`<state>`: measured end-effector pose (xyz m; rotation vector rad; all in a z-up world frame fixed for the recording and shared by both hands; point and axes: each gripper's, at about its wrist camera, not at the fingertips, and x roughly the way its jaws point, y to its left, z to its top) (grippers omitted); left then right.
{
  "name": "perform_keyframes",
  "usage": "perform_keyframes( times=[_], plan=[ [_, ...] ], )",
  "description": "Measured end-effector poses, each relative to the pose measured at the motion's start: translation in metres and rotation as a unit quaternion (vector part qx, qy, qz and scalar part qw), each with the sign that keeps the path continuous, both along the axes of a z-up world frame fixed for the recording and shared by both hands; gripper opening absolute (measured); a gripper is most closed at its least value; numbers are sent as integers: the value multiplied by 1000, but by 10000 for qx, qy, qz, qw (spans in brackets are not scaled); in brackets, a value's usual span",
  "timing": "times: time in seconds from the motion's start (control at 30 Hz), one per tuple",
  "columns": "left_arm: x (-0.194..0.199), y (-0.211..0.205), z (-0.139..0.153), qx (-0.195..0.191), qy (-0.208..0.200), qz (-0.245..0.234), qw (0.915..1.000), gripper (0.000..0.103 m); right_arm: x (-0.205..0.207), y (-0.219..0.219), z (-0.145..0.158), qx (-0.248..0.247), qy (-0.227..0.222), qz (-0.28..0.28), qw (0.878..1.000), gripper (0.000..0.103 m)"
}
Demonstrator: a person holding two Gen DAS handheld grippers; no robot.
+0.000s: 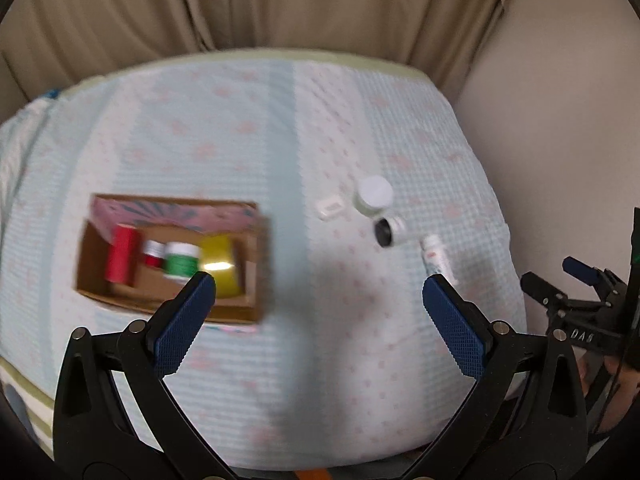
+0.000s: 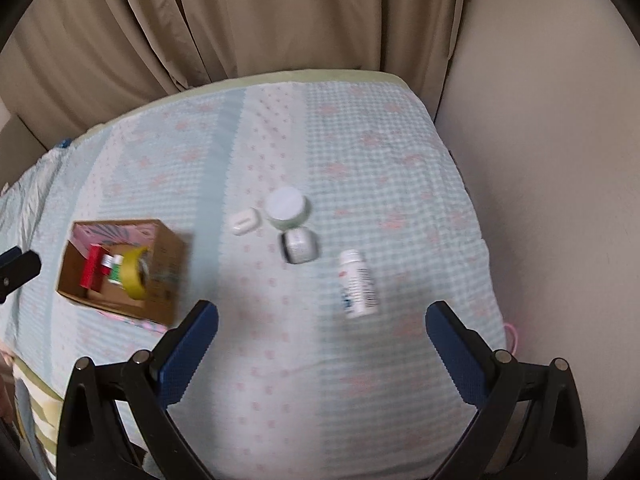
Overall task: Organize rigid objects
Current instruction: 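Lift both tools from the box toward the remaining jars and bottle, then grasp the black-lidded jar with left tool while right tool grasps white pill bottle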
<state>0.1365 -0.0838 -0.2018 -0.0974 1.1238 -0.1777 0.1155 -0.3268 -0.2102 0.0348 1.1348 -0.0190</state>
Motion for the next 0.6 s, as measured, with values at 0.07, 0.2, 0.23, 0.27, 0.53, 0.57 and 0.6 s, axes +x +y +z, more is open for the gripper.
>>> perform_keyframes(
  times=[0.07, 0.2, 0.23, 0.27, 0.53, 0.57, 0.6],
  plan=[
    [5, -20, -13, 25, 146, -39, 9999, 103, 2, -17, -13, 21, 99, 66, 9999, 103],
    [19, -52, -39, -65, 379, -157, 9991, 103, 3, -41, -37, 97, 358, 71, 9993, 103],
    [25, -61, -48, -82, 448, -185, 9988, 103, 3, -46, -44, 112, 412, 59, 9991, 103],
    [32, -68, -57, -102, 509, -211, 9984, 103, 4, -50, -50, 123, 448, 62, 9989, 103],
    [93, -118, -144, -399, 1021, -308, 9935, 103, 17, -59, -115, 152, 763, 26, 9970, 103],
    [101, -124, -156, -405, 1090, -299, 9928, 103, 19, -59, -121, 156, 761, 33, 9970, 103],
    [107, -130, -167, -418, 1154, -287, 9920, 103, 22, -58, -132, 119, 761, 46, 9970, 103]
  ],
)
